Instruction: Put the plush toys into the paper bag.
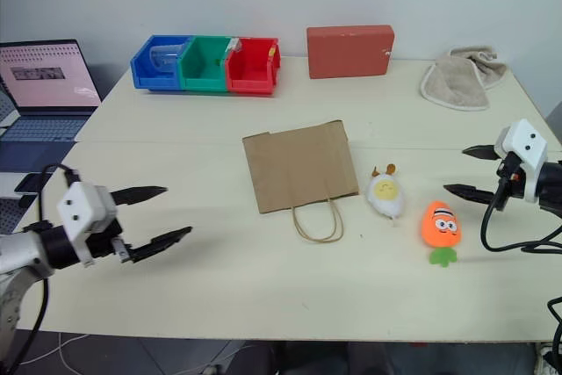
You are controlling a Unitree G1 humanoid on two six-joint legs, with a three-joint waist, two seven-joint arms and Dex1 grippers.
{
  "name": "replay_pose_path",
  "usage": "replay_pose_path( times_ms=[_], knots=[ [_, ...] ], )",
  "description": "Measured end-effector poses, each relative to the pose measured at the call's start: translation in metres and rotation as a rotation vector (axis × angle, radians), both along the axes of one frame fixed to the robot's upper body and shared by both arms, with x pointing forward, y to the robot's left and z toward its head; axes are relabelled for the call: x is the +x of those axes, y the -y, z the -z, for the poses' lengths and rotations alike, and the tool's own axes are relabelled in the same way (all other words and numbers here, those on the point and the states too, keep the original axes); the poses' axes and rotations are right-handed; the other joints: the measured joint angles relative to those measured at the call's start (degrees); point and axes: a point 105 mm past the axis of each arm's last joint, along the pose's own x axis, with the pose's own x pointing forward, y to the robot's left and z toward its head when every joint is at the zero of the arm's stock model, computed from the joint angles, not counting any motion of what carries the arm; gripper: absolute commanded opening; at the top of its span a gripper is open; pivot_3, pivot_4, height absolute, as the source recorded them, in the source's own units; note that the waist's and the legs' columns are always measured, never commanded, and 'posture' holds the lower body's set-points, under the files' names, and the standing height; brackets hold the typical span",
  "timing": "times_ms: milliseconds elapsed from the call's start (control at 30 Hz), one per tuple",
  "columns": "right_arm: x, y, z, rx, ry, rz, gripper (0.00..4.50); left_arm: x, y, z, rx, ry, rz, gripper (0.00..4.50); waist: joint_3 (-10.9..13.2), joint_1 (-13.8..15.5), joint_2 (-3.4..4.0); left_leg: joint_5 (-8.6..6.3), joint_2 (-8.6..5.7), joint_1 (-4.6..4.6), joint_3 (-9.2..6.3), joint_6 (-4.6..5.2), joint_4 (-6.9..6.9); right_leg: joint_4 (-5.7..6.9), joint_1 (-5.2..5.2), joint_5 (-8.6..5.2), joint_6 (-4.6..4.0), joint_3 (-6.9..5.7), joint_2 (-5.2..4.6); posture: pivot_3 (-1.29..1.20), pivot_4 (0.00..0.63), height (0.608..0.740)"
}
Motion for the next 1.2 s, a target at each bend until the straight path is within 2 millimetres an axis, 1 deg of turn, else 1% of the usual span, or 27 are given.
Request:
replay_pose_path(
  times_ms=[167, 267, 367, 467, 500, 567, 667, 800, 900, 1067, 1200],
  knots=[
    [-0.029, -0.039, -0.001, 0.012, -0.059, -0.122, 4.50, 0.013, 0.064, 0.010, 0.053, 0.005, 0.220, 4.49, -0.02, 0.47, -0.03, 0.00, 0.03, -0.05, 0.02, 0.00, 0.05, -0.09, 0.02, 0.06, 0.10, 0.04, 0.05, 0.00, 0.150, 0.740],
    [-0.047, -0.062, 0.004, 0.025, -0.114, -0.192, 4.50, 0.019, 0.103, 0.018, -0.003, -0.003, 0.331, 4.49, -0.04, 0.63, -0.05, 0.00, 0.02, -0.06, -0.01, 0.00, 0.10, -0.08, 0.05, 0.09, 0.16, 0.03, 0.06, 0.00, 0.150, 0.740],
    [-0.055, -0.080, 0.004, 0.043, -0.103, -0.224, 4.50, 0.020, 0.131, 0.029, -0.020, -0.020, 0.424, 4.49, -0.08, 0.42, -0.14, 0.00, 0.03, -0.05, 0.02, 0.00, 0.10, -0.11, 0.04, 0.11, 0.19, 0.05, 0.07, 0.00, 0.150, 0.740],
    [-0.059, -0.099, 0.011, 0.072, -0.097, -0.244, 4.50, 0.026, 0.148, 0.036, -0.033, -0.015, 0.467, 4.49, -0.11, 0.59, -0.19, 0.00, 0.06, -0.07, -0.03, 0.01, 0.12, -0.10, 0.05, 0.11, 0.19, 0.05, 0.13, 0.00, 0.150, 0.740],
    [-0.060, -0.103, 0.013, 0.077, -0.102, -0.248, 4.50, 0.027, 0.151, 0.038, -0.030, -0.015, 0.476, 4.49, -0.11, 0.58, -0.19, 0.00, 0.07, -0.09, -0.05, 0.01, 0.13, -0.11, 0.04, 0.11, 0.19, 0.05, 0.15, 0.00, 0.150, 0.740],
    [-0.065, -0.105, 0.017, 0.085, -0.123, -0.239, 4.50, 0.030, 0.155, 0.045, -0.014, -0.019, 0.499, 4.49, -0.12, 0.74, -0.20, 0.00, 0.03, -0.14, -0.06, 0.01, 0.13, -0.15, 0.05, 0.12, 0.19, 0.07, 0.15, 0.00, 0.150, 0.740],
    [-0.071, -0.108, 0.019, 0.096, -0.140, -0.235, 4.50, 0.032, 0.164, 0.049, -0.008, -0.016, 0.536, 4.49, -0.12, 0.82, -0.21, 0.00, 0.01, -0.20, -0.13, 0.01, 0.15, -0.19, 0.05, 0.13, 0.21, 0.06, 0.14, 0.00, 0.150, 0.740],
    [-0.076, -0.108, 0.021, 0.111, -0.161, -0.225, 4.50, 0.036, 0.166, 0.052, -0.002, -0.009, 0.555, 4.49, -0.12, 0.75, -0.21, 0.00, 0.02, -0.18, -0.13, 0.01, 0.15, -0.16, 0.05, 0.13, 0.21, 0.05, 0.15, 0.00, 0.150, 0.740],
    [-0.077, -0.107, 0.020, 0.108, -0.154, -0.217, 4.50, 0.035, 0.168, 0.058, 0.004, -0.018, 0.574, 3.90, -0.13, 0.73, -0.22, 0.00, 0.02, -0.18, -0.13, 0.01, 0.16, -0.17, 0.05, 0.13, 0.21, 0.05, 0.15, 0.00, 0.150, 0.740],
    [-0.080, -0.109, 0.021, 0.119, -0.165, -0.222, 4.50, 0.036, 0.165, 0.071, 0.061, -0.020, 0.597, 2.34, -0.13, 0.77, -0.22, 0.00, 0.02, -0.20, -0.13, 0.01, 0.17, -0.18, 0.05, 0.13, 0.22, 0.05, 0.15, 0.00, 0.150, 0.740],
    [-0.080, -0.109, 0.020, 0.120, -0.163, -0.218, 4.50, 0.038, 0.169, 0.070, 0.067, -0.008, 0.610, 1.02, -0.13, 0.80, -0.22, 0.00, 0.02, -0.20, -0.15, 0.01, 0.17, -0.17, 0.05, 0.13, 0.22, 0.04, 0.15, 0.00, 0.150, 0.740]
  ],
)
